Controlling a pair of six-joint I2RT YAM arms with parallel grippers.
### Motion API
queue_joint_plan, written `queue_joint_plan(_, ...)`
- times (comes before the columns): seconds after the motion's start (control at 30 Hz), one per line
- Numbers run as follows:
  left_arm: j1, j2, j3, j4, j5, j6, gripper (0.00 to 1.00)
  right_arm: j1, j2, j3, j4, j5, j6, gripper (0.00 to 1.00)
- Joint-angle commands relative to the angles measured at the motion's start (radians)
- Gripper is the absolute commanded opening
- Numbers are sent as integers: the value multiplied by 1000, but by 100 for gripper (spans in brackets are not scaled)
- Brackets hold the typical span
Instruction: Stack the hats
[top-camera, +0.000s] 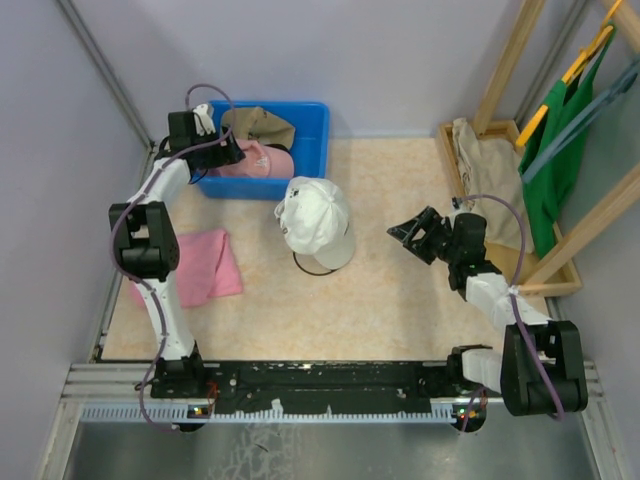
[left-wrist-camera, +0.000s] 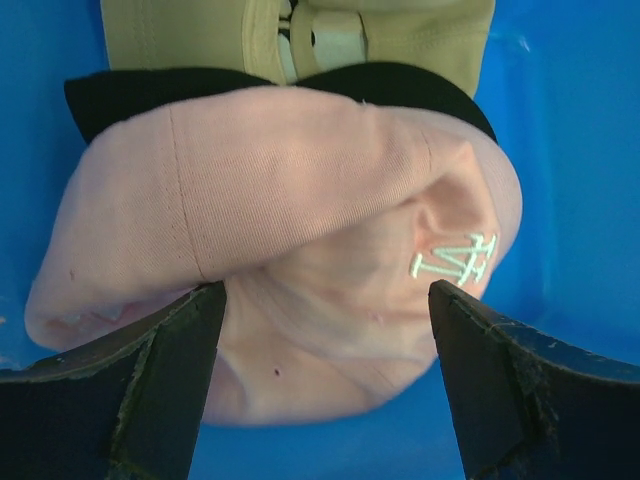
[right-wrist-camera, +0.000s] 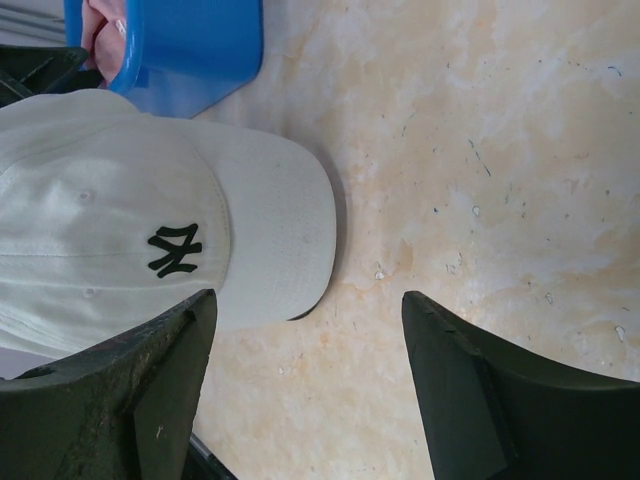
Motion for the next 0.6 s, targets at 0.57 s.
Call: queue_joint_plan(0.57, -1, 235, 296, -56, -41, -2, 63, -7, -17, 5, 45, -12, -1, 74)
